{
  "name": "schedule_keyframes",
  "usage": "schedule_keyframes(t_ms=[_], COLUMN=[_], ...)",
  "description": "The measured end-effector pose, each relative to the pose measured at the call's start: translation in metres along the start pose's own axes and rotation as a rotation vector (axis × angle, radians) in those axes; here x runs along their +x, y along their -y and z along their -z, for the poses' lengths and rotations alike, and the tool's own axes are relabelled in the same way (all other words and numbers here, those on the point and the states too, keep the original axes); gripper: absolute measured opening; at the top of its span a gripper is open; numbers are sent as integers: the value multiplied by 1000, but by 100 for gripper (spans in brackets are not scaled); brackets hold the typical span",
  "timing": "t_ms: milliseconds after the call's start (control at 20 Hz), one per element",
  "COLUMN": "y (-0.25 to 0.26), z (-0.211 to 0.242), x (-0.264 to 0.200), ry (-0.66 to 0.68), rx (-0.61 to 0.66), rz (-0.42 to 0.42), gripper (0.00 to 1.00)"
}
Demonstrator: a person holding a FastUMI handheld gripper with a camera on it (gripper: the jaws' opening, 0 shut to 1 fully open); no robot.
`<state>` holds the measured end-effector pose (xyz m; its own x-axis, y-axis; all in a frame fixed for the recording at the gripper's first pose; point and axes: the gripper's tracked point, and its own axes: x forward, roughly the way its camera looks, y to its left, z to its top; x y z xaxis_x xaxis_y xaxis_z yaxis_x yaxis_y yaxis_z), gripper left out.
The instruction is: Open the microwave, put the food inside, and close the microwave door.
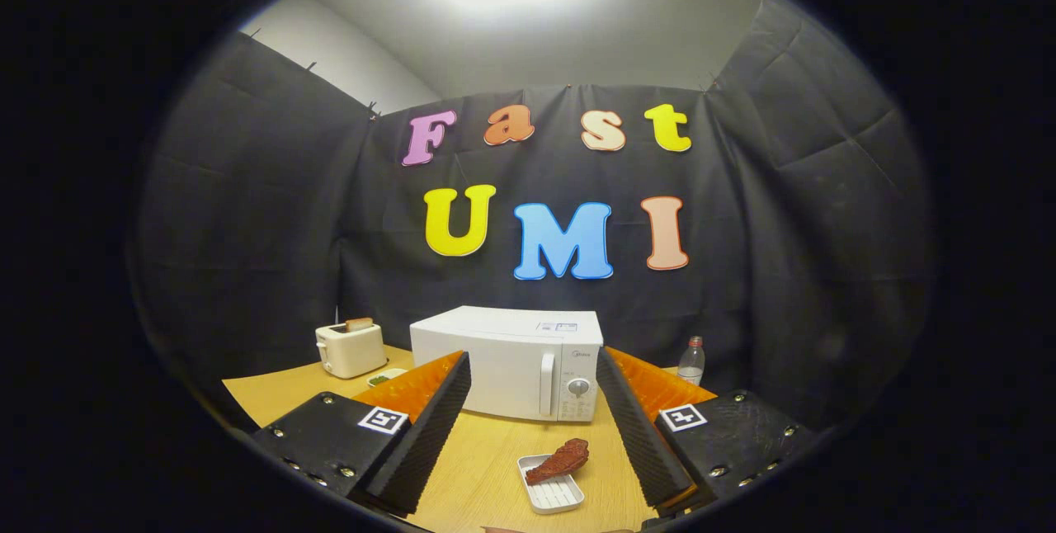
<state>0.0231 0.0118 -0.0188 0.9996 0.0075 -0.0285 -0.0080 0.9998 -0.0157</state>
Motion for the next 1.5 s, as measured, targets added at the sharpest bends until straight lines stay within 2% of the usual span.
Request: schedule_keyframes(t_ms=[450,800,1200,1500], y=[-9,-12,0,14], z=[42,85,130,177], x=[53,114,195,252], ry=[-54,-85,-102,-177], rx=[-5,-12,-17,30], rz=[-6,-2,76,126], gripper=[95,95,95,96])
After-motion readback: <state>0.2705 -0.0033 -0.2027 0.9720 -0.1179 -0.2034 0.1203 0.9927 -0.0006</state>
